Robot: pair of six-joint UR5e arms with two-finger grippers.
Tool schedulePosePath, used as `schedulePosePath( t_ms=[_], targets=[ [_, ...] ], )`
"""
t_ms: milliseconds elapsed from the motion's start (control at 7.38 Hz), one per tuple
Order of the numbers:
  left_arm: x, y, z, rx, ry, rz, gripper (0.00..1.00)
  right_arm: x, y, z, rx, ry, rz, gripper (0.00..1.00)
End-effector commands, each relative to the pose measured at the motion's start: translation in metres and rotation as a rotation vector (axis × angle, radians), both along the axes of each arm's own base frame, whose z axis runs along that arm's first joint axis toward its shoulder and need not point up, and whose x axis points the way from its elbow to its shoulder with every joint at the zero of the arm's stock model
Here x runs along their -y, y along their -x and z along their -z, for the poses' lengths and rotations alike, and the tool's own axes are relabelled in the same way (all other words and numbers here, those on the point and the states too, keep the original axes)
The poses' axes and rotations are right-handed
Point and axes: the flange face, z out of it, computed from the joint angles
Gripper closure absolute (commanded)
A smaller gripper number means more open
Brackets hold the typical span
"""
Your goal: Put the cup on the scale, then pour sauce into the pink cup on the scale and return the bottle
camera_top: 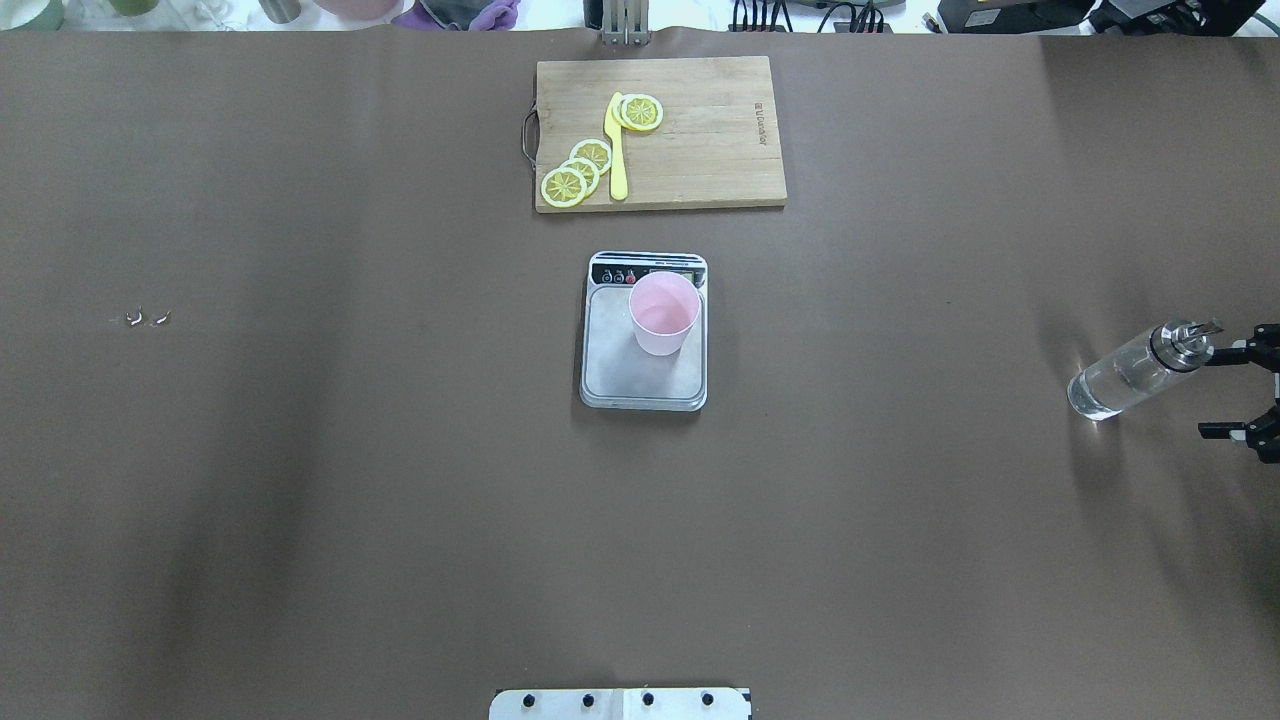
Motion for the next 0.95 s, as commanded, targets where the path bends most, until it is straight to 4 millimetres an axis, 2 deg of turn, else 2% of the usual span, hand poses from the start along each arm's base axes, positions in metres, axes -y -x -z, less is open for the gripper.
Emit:
schedulePosePath(
  t_ms=[0,136,271,542,813],
  targets=[
    [0.000,0.000,0.000,-0.001,0.001,0.000,0.01,0.013,-0.052,-0.003,-0.009,0.145,-0.019,0.00],
    [0.000,0.000,0.000,-0.001,0.001,0.000,0.01,0.039,-0.076,0.002,-0.013,0.250,-0.056,0.00],
    [0.000,0.000,0.000,-0.001,0.000,-0.001,0.01,0.073,-0.089,0.013,-0.016,0.350,-0.079,0.00],
    [-0.001,0.000,-0.004,-0.003,0.011,-0.001,0.01,0.151,-0.110,0.041,-0.044,0.542,-0.163,0.00],
    [-0.007,0.000,-0.008,-0.008,-0.009,-0.007,0.01,0.205,-0.123,0.055,-0.111,0.670,-0.276,0.00]
  ],
)
